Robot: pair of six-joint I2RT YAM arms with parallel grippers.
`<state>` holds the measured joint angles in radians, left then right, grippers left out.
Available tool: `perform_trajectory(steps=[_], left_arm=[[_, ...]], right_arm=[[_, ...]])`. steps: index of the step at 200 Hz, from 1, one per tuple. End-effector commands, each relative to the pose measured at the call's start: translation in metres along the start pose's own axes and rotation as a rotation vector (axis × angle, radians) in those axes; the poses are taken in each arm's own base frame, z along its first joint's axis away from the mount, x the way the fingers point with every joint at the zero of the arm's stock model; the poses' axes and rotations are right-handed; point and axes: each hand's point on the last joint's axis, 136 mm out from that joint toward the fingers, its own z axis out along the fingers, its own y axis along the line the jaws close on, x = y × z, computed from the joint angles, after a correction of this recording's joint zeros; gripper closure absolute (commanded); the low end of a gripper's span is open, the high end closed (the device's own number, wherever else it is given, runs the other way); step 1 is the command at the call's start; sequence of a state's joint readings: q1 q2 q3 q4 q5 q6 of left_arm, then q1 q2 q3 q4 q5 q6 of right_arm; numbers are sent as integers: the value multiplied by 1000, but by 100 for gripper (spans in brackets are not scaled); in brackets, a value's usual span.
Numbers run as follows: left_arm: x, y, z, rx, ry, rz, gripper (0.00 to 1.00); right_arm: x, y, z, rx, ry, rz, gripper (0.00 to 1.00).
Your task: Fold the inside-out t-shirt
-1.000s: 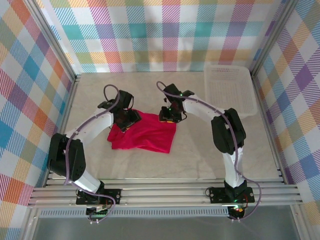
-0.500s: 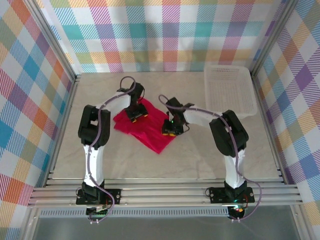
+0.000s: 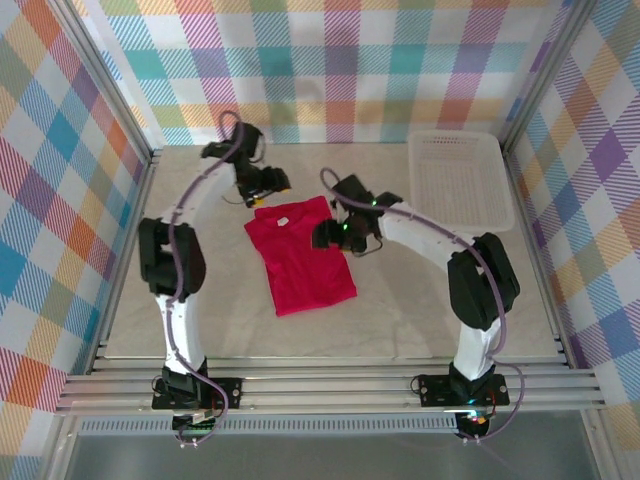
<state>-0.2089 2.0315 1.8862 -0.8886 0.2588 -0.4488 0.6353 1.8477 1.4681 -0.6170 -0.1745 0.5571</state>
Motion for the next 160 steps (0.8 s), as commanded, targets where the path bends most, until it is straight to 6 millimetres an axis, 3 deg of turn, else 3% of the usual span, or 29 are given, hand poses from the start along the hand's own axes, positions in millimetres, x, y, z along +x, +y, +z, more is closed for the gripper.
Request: perform_trajectory(steps=[1,30,59,114,160], left_arm=[[3,28,-2,81,36,-102,33],[9,55,20,118,19,-175,32],[22,76,45,101,50,-201,32],[31,91,81,95,90,-249,35],[25,79,107,146,106,-275,41]], right_arm=[[-43,-4,11,-26,-68,-86,25],[-89,-13,41,-31,-81,-112,24],[-117,-21,68,-70,-69,-84,31],[-126,-27,97,-84,-31,-78,35],[-125,-31,115,-100,-5,-69,35]])
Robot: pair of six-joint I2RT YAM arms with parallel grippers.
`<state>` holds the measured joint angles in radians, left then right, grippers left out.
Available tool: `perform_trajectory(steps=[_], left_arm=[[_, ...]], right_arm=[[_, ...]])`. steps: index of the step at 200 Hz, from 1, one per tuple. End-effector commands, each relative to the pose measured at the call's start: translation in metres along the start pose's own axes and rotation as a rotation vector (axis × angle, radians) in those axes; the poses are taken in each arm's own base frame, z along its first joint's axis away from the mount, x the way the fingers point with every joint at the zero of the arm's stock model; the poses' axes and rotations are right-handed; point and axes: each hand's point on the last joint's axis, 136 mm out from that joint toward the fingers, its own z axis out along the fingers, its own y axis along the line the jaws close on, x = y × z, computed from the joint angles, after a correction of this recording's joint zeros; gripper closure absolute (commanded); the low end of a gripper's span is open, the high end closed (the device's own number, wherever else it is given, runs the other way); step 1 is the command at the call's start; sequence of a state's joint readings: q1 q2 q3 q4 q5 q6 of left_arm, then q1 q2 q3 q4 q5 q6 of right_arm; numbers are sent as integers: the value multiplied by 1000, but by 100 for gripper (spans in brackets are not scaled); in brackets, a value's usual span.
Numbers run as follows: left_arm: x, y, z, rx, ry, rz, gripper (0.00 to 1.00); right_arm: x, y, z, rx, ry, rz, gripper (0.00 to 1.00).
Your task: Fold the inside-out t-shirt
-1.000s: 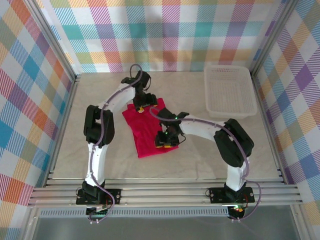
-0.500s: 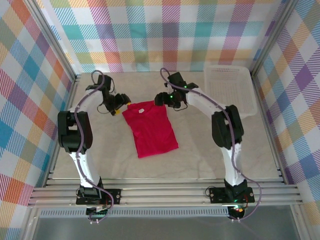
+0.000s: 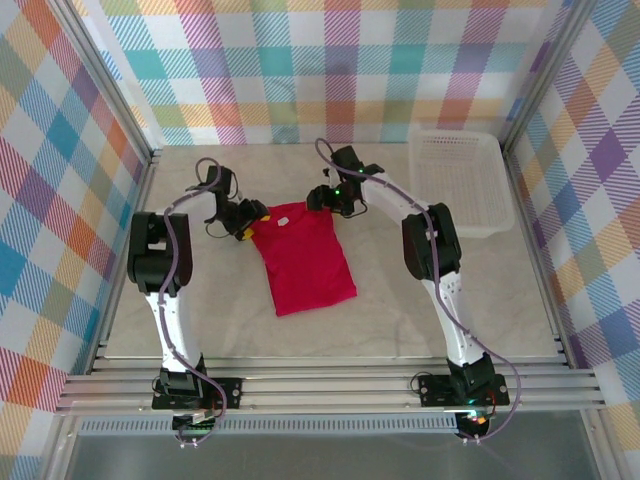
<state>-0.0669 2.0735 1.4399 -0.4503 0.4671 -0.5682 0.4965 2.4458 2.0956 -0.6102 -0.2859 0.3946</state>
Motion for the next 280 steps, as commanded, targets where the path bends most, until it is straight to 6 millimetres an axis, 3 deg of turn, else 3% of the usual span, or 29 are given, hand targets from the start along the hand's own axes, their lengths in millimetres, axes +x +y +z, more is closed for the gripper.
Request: perform_trajectory(steps=[1,37,60,72,101,116,139,162,194,226,248,267,280], left_arm=[[-1,-5,21,26,20,-17,41],[-3,-5,37,24,42,-35,46],[-3,-7,42,47,47,-54,52],[-3,-10,43,58,45,-58,62],[-5,-26,44,123,50,-75,99],[-9,-34,39,140,47,-75,100],[-22,-52,14,143,17,-38,100],[-47,-88,-25,196,-46,1,100],[-70,-148,-82,290,-123,71,100],[-75,-188,-136,366,-201,137,100],[-63,-195,-163,393,-256,189,100],[-42,-184,-176,400,-302,225,100],[-17,-163,-168,383,-311,220,100]], right_arm=[[5,-2,12,-29,38,-6,35],[8,5,22,-101,59,34,43],[10,9,28,-142,64,54,58],[8,12,28,-157,62,55,64],[1,19,19,-173,46,40,87],[-7,24,7,-179,26,22,95],[-25,33,-19,-187,-27,-10,100],[-50,48,-53,-206,-96,-39,100],[-93,78,-112,-243,-235,-90,100],[-123,114,-177,-319,-379,-163,100],[-114,134,-198,-387,-373,-197,100],[-85,138,-190,-390,-304,-220,100],[-55,137,-179,-400,-273,-227,100]])
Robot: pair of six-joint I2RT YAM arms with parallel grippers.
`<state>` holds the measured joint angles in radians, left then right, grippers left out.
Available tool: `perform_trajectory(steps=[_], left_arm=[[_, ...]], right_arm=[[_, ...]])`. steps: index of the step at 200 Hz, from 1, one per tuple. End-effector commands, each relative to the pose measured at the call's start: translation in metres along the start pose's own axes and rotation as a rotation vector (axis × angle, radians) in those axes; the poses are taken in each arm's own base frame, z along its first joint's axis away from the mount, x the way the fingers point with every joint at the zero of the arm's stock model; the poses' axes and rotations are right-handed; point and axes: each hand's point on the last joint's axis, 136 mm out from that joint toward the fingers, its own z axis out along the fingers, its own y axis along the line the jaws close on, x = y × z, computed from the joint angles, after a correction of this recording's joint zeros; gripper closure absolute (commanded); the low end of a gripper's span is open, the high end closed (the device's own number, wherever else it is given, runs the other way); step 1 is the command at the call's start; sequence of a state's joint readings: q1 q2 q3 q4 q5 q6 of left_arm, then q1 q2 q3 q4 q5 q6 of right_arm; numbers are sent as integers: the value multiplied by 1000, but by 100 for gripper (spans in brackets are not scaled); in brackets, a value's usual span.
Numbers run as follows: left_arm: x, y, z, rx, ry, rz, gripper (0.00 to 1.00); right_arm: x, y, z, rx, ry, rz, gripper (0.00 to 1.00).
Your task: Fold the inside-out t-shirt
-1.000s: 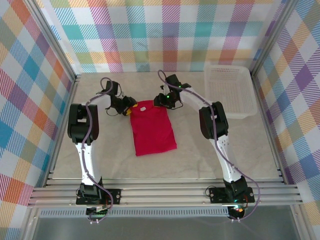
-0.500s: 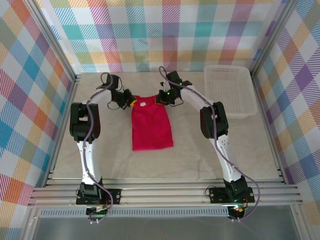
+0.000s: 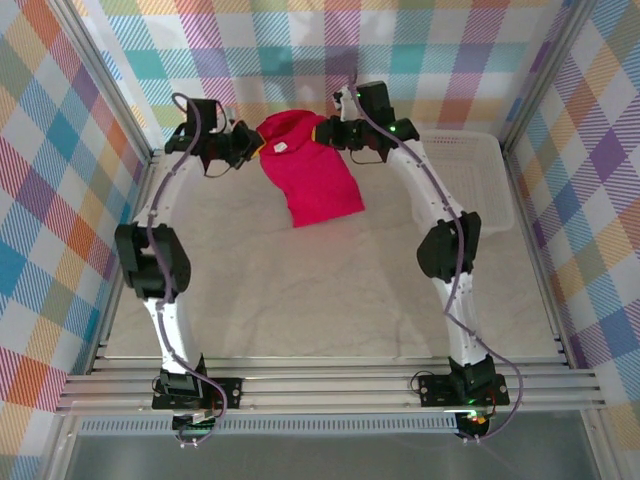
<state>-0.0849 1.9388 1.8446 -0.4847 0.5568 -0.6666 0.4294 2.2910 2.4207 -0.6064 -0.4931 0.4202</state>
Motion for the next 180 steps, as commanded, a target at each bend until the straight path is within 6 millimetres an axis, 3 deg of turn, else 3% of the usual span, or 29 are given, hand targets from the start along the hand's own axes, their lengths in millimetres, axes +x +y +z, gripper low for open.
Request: perform_trajectory(steps=[1,4,5,15,42,63,83,95,109,133,147,180], left_arm=[[31,-4,-28,22,-48,65,100],[38,-1,-28,24,-47,68,100],[41,0,-28,23,-45,68,100],[73,18,-28,2,-22,66,100],[138,44,-27,-34,9,82,100],[169,61,-25,-48,26,53,100],[178,63,-29,-69,28,61,100],[173,58,-30,-69,22,70,100],[164,47,-31,-74,15,93,100],[138,20,-32,-95,5,145,100],[111,3,-31,-109,-22,175,100],[24,-30,-15,-94,-84,201,100]], right_arm=[[42,34,-8,-87,64,-49,100],[62,24,-3,-77,97,-26,100],[57,30,-6,-88,82,-39,100],[94,27,-5,-93,114,-24,100],[185,6,-11,-52,191,32,100],[218,-7,-19,-37,210,90,100],[228,-12,-24,-21,214,111,100],[224,-12,-24,-3,220,104,100],[207,-8,-25,24,202,73,100],[156,2,-30,74,125,8,100],[120,3,-30,108,91,-36,100],[38,-1,-16,120,29,-117,100]])
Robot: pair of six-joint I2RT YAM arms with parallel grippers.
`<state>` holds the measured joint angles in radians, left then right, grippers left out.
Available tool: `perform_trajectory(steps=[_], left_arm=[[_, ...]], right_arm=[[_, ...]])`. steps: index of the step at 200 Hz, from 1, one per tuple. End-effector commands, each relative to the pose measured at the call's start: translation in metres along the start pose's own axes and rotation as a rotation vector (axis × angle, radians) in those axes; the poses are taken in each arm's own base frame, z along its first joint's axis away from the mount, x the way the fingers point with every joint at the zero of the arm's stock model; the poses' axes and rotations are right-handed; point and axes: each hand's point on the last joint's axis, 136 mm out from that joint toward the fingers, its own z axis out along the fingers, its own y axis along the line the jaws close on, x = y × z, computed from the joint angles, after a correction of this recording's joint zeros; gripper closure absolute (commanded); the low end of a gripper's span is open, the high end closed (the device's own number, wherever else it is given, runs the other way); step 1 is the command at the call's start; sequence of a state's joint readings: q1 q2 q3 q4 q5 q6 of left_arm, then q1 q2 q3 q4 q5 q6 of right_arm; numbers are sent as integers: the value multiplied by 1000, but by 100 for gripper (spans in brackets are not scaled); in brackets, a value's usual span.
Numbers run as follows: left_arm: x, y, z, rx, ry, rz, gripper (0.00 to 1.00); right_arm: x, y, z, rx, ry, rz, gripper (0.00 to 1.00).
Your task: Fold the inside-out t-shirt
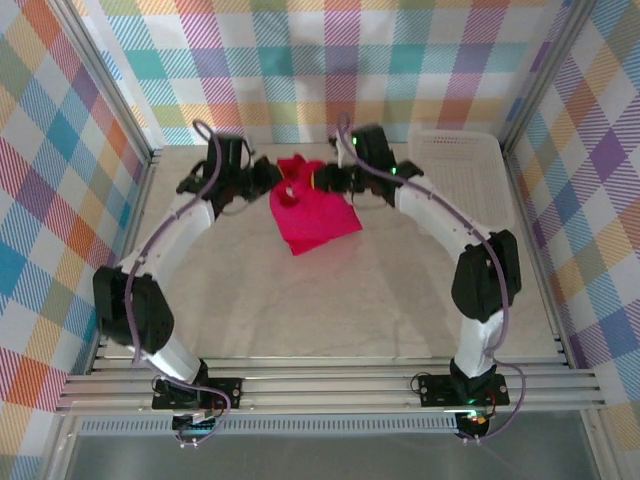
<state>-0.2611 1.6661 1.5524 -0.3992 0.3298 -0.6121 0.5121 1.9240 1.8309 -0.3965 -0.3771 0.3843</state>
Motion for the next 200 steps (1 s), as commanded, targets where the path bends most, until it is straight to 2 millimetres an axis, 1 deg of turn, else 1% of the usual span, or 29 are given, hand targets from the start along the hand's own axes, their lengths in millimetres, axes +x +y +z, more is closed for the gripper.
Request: perform_trajectory(steps=[1,24,27,47,56,66,72,79,88,96,104,105,112,113,117,118,119,122,126,129,135,136,139,143,150,158,170,183,200], left_arm=[[-49,9,13,-42,-11,24,100],[-100,-1,30,5,-40,24,100],[-106,0,32,9,-45,24,100],[-143,-6,42,65,-92,22,100],[-154,-8,45,91,-109,22,100],[-163,-13,45,123,-124,28,100],[-164,-16,45,138,-125,36,100],[-159,-20,46,148,-113,45,100],[-146,-24,50,156,-82,67,100],[-127,-30,53,159,-50,99,100],[-101,-31,57,151,-23,128,100],[-101,-35,55,158,-32,137,100],[-73,-28,59,143,-7,147,100],[-70,-29,58,143,-9,150,100],[-56,-25,58,138,-5,154,100],[-56,-27,56,141,-14,159,100],[-51,-22,57,129,-6,153,100],[-39,-17,57,120,0,149,100],[-23,-8,57,99,17,135,100],[-16,-5,56,104,9,134,100],[4,7,54,91,26,116,100],[8,10,54,88,30,113,100],[18,17,53,77,41,103,100],[29,25,50,61,49,89,100],[53,47,46,24,73,56,100],[73,62,39,8,82,19,100],[98,78,24,-3,87,-33,100],[123,87,7,-28,88,-48,100],[142,95,-10,-58,90,-46,100]], right_arm=[[-29,-28,13,63,16,-52,100],[-74,-38,30,70,-67,-102,100],[-84,-35,27,64,-94,-109,100],[-116,-48,45,47,-203,-126,99],[-128,-52,50,30,-257,-131,99],[-136,-54,55,10,-297,-138,98],[-137,-54,57,-3,-308,-136,98],[-135,-52,60,-25,-300,-131,99],[-125,-48,64,-61,-258,-108,100],[-109,-44,69,-88,-198,-94,100],[-88,-41,74,-93,-123,-79,100],[-85,-41,74,-93,-113,-75,100],[-61,-40,80,-105,-46,-60,100],[-62,-36,78,-110,-48,-65,100],[-44,-37,82,-118,-9,-53,100],[-40,-37,83,-120,-1,-51,100],[-37,-37,83,-121,5,-48,100],[-22,-40,87,-121,29,-35,100],[-10,-35,84,-131,37,-36,100],[2,-34,84,-136,46,-36,100],[27,-35,83,-132,59,-31,100],[25,-31,80,-135,49,-38,100],[39,-32,78,-127,60,-32,100],[55,-32,75,-121,69,-25,100],[80,-32,69,-112,92,-11,100],[102,-32,59,-92,111,14,100],[128,-34,44,-81,119,60,100],[153,-34,29,-66,131,90,100],[174,-32,16,-54,152,110,100]])
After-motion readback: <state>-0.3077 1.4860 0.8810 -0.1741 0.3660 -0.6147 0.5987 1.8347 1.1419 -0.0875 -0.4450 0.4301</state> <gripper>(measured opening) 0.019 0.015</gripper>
